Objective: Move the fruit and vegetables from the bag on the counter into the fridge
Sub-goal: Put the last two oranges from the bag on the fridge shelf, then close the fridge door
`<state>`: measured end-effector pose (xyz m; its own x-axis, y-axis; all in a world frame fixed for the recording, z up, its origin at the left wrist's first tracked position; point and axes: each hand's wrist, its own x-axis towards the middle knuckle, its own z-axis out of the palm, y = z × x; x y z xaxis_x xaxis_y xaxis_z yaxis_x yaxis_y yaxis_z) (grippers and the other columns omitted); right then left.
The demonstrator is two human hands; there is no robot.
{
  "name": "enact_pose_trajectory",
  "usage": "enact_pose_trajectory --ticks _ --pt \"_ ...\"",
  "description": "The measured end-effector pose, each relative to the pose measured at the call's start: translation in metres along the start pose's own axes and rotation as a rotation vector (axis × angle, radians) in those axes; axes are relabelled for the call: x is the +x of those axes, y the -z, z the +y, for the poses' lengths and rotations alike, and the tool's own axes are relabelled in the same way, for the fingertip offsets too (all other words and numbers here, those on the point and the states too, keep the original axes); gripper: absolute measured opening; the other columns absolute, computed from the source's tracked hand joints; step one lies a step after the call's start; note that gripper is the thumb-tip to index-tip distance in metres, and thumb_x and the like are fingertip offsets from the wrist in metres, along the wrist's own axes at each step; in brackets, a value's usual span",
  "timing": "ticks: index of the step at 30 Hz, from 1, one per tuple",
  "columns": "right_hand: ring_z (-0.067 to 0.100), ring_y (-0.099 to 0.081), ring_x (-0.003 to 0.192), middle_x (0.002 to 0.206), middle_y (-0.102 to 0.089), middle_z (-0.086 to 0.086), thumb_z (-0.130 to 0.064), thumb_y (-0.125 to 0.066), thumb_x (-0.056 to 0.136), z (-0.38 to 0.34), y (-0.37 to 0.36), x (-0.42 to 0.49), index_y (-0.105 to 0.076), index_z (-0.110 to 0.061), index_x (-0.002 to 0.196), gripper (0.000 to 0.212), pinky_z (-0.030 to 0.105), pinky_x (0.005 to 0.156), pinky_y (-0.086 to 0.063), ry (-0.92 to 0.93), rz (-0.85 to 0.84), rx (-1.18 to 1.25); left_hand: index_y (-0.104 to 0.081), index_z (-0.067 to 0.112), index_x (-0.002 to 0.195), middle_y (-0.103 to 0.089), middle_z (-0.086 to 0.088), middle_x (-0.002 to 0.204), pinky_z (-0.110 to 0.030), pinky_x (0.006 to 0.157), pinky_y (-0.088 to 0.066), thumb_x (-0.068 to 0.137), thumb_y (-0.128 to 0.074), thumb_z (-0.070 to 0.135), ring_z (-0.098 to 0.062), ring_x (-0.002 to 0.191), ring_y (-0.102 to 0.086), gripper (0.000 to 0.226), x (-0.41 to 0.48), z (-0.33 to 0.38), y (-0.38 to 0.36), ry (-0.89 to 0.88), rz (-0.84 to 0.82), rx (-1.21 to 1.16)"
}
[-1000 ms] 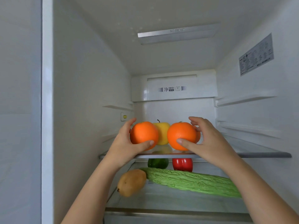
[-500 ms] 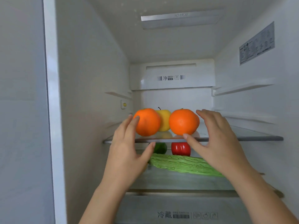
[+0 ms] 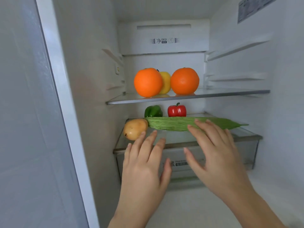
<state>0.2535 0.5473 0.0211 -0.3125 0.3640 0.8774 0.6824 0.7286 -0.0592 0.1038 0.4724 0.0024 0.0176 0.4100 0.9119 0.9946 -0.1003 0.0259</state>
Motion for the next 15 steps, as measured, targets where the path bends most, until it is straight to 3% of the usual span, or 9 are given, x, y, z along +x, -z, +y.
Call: enact_pose_trajectory --ticks 10,15 --pt "0.031 -0.055 0.115 0.122 -0.061 0.009 -0.036 -0.044 0.080 -0.030 0.024 -0.061 -0.060 -0.011 0.116 0.046 0.056 0.091 -0.041 -0.062 -0.045 -0.051 -0.047 0.018 0.118 -0.059 -0.007 0.124 -0.051 0.094 -0.044 0.081 -0.047 0.030 -0.025 0.121 -0.045 0.039 -0.047 0.014 0.023 0.041 -0.069 -0.089" --pt "0.033 -0.058 0.112 0.118 -0.063 0.010 -0.037 -0.042 0.080 -0.028 0.057 -0.089 -0.061 -0.011 0.115 0.048 0.057 0.089 -0.043 -0.070 -0.062 -0.080 -0.056 0.013 0.116 -0.061 -0.007 0.120 -0.047 0.094 -0.044 0.081 -0.047 0.030 -0.026 0.118 -0.048 0.039 -0.061 0.050 0.039 0.046 -0.093 -0.064"
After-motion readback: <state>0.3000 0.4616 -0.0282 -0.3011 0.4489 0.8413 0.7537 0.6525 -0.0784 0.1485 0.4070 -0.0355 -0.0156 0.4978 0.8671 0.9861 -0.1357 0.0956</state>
